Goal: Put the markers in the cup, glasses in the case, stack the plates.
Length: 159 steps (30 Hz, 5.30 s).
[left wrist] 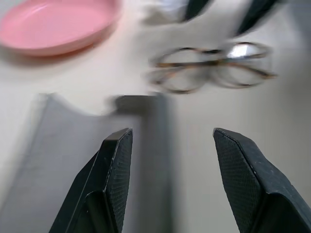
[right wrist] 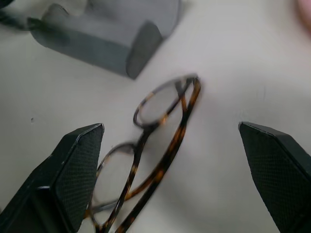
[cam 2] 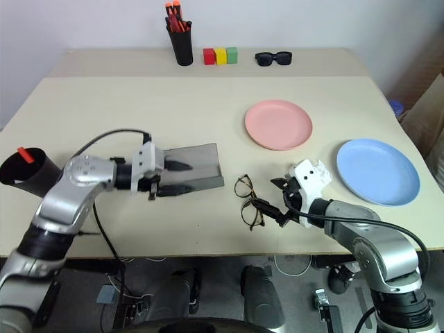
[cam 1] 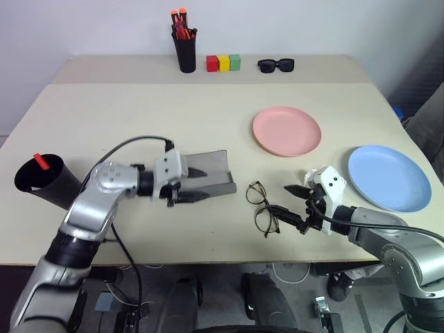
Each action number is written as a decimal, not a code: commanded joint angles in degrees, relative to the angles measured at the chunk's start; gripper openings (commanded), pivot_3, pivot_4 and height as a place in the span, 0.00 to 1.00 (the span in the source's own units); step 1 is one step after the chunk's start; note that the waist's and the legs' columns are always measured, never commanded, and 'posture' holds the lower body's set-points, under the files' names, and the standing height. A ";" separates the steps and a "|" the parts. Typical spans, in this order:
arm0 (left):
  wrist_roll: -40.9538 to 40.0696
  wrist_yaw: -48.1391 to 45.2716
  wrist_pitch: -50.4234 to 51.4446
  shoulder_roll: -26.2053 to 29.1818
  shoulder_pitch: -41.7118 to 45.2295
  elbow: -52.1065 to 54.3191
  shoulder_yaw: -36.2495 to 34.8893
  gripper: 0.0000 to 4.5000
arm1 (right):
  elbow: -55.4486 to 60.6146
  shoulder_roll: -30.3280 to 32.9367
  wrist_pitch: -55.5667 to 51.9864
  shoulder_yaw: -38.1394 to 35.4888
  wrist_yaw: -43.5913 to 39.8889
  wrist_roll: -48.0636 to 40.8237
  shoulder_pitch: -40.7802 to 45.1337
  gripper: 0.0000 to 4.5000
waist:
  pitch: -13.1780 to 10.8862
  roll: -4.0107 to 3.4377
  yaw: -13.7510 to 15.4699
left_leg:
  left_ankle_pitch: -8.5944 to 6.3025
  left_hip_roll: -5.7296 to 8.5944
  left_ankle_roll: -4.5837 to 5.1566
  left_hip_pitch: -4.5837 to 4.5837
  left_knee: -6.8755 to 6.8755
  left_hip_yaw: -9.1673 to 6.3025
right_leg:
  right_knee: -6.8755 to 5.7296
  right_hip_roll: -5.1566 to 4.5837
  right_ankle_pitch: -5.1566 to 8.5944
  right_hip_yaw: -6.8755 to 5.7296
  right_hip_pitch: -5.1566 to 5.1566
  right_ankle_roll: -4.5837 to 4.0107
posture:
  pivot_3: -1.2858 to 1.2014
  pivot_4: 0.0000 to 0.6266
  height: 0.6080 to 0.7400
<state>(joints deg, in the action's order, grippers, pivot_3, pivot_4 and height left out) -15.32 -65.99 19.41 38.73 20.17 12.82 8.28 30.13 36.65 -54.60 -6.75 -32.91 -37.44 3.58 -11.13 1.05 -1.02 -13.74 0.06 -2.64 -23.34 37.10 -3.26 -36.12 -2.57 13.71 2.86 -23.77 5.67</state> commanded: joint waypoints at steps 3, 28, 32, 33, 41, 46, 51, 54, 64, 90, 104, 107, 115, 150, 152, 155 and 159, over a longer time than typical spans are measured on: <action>-3.25 1.01 -0.20 2.62 -10.64 11.32 -2.78 0.59 | 1.06 -3.13 -10.39 -2.47 4.98 -7.05 3.62 1.00 | 0.00 -0.01 0.05 | 0.00 -0.05 0.00 0.02 0.02 0.02 | 0.00 0.00 0.01 0.01 0.01 -0.05 | 0.52 0.24 1.00; -2.85 7.76 -3.69 3.88 -24.01 12.73 -4.71 0.60 | -1.20 -4.22 -25.18 -2.97 11.17 -11.14 13.95 0.01 | 0.00 -0.04 0.11 | -0.01 -0.10 0.02 -0.03 0.01 0.13 | 0.07 -0.05 0.08 0.01 -0.07 -0.14 | 0.52 0.24 1.00; -3.72 10.31 -2.17 2.84 -23.80 11.25 -6.38 0.60 | 2.37 0.98 -20.28 0.30 8.22 -8.39 16.12 0.01 | -0.03 -0.08 0.07 | -0.01 -0.11 0.02 -0.05 0.01 0.17 | 0.07 -0.06 0.08 0.03 -0.12 -0.14 | 0.52 0.24 1.00; -3.91 10.99 -2.01 2.46 -23.93 10.76 -7.00 0.60 | 3.54 3.13 -17.66 1.81 6.51 -7.03 16.76 0.01 | -0.02 -0.07 0.08 | -0.01 -0.10 0.02 -0.07 0.01 0.19 | 0.06 -0.07 0.08 0.03 -0.17 -0.13 | 0.52 0.24 1.00; -6.50 13.96 -2.64 -0.08 -26.48 8.30 -12.41 0.60 | 1.01 5.09 0.18 19.11 -4.11 5.02 33.28 0.01 | -0.03 -0.08 -0.51 | -0.02 -0.13 0.02 -0.08 -0.07 0.30 | 0.03 0.04 0.08 0.08 -0.32 -0.14 | 0.52 0.24 1.00; -12.43 16.30 -0.20 -2.89 -28.18 10.44 -17.13 0.60 | -14.07 -3.73 12.45 32.81 -7.60 18.19 44.36 0.01 | -0.02 -0.05 -1.22 | -0.01 -0.13 0.02 -0.10 -0.08 0.29 | 0.02 0.02 0.05 0.07 -0.32 -0.17 | 0.52 0.24 1.00; -13.01 19.00 -0.69 -3.82 -32.05 14.11 -19.91 0.60 | -26.93 -9.73 23.48 39.05 -11.32 26.94 47.32 0.01 | -0.02 -0.03 -1.26 | -0.03 -0.08 0.05 -0.14 -0.09 0.29 | 0.02 -0.13 0.03 0.07 -0.33 -0.14 | 0.52 0.24 1.00; -12.51 20.38 -0.70 -4.33 -34.26 15.85 -20.70 0.60 | -30.47 -10.90 26.86 39.69 -13.16 29.80 46.85 0.01 | -0.02 -0.04 -1.29 | -0.03 -0.08 0.05 -0.13 -0.08 0.28 | 0.00 -0.12 0.03 0.06 -0.33 -0.15 | 0.52 0.24 1.00; -11.89 22.96 0.41 -3.72 -34.69 17.95 -20.21 0.60 | -28.71 -11.44 27.62 38.87 -20.73 31.31 43.50 0.01 | -0.02 -0.04 -1.35 | -0.03 -0.06 0.05 -0.12 -0.08 0.25 | -0.03 -0.07 0.03 0.05 -0.33 -0.17 | 0.52 0.24 1.00; -10.76 46.55 37.93 -11.35 16.11 -8.30 -14.34 0.01 | -4.44 -0.68 25.08 21.07 -16.34 31.46 22.25 0.68 | -0.03 0.05 0.25 | -0.02 0.13 0.04 -0.11 0.04 -0.01 | -0.12 0.00 -0.11 -0.11 -0.21 0.13 | 0.52 0.24 1.00; -6.09 36.28 45.83 -11.80 31.02 -28.89 -1.83 0.01 | 5.46 1.86 19.69 9.92 -10.47 28.02 10.14 0.68 | -0.03 0.06 0.08 | -0.02 0.14 0.02 -0.08 -0.01 0.01 | -0.14 0.00 -0.09 -0.07 -0.22 0.16 | 0.52 0.24 1.00; -6.18 33.86 45.92 -10.43 29.61 -26.45 -0.73 0.01 | 5.51 1.61 19.11 8.21 -9.89 26.29 9.15 0.68 | -0.03 0.07 0.05 | -0.01 0.15 0.02 -0.08 -0.01 0.01 | -0.14 -0.02 -0.09 -0.06 -0.21 0.16 | 0.52 0.24 1.00; -7.95 30.11 46.21 -6.59 23.28 -12.52 -0.66 0.01 | 3.15 1.28 20.49 9.06 -9.10 26.02 9.57 0.68 | -0.03 0.07 -0.02 | -0.01 0.13 0.02 -0.07 -0.01 0.03 | -0.14 -0.02 -0.09 -0.03 -0.22 0.15 | 0.52 0.24 1.00; -9.11 21.47 0.93 -6.70 -12.37 16.78 -7.85 0.00 | -46.84 -2.84 42.34 23.37 6.82 53.11 32.66 0.62 | -0.03 0.04 0.03 | -0.01 0.11 0.02 -0.03 0.02 0.24 | -0.04 -0.06 0.01 0.08 -0.16 -0.10 | 0.52 0.24 1.00; -9.14 21.94 0.97 -7.01 -12.56 17.10 -7.88 0.00 | -48.87 -3.19 44.08 23.67 6.94 53.95 33.27 0.49 | -0.03 0.04 0.05 | -0.01 0.11 0.02 -0.03 0.03 0.24 | -0.05 -0.06 -0.03 0.08 -0.15 -0.02 | 0.52 0.24 1.00; -9.18 22.38 1.15 -7.08 -12.91 17.59 -7.95 0.00 | -49.51 -3.32 45.87 23.62 6.70 54.70 33.27 0.16 | -0.03 0.03 0.02 | -0.01 0.11 0.02 -0.03 0.03 0.22 | -0.05 -0.05 -0.07 0.08 -0.15 0.04 | 0.52 0.24 1.00; -9.51 22.78 1.24 -7.07 -13.20 17.83 -7.92 0.00 | -47.66 -2.48 47.35 23.33 6.42 56.01 32.44 0.01 | -0.03 0.03 -0.03 | -0.01 0.11 0.02 -0.02 0.02 0.21 | -0.06 -0.03 -0.09 0.07 -0.15 0.08 | 0.52 0.24 1.00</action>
<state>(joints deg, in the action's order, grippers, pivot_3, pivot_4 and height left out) -24.24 -43.42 21.56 31.80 6.96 28.34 1.00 -20.10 33.55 -8.68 17.49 -26.65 17.81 35.66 -11.16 1.08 -1.06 -13.75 0.17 -2.62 -23.36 37.13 -3.05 -36.19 -2.61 13.62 2.94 -23.92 5.75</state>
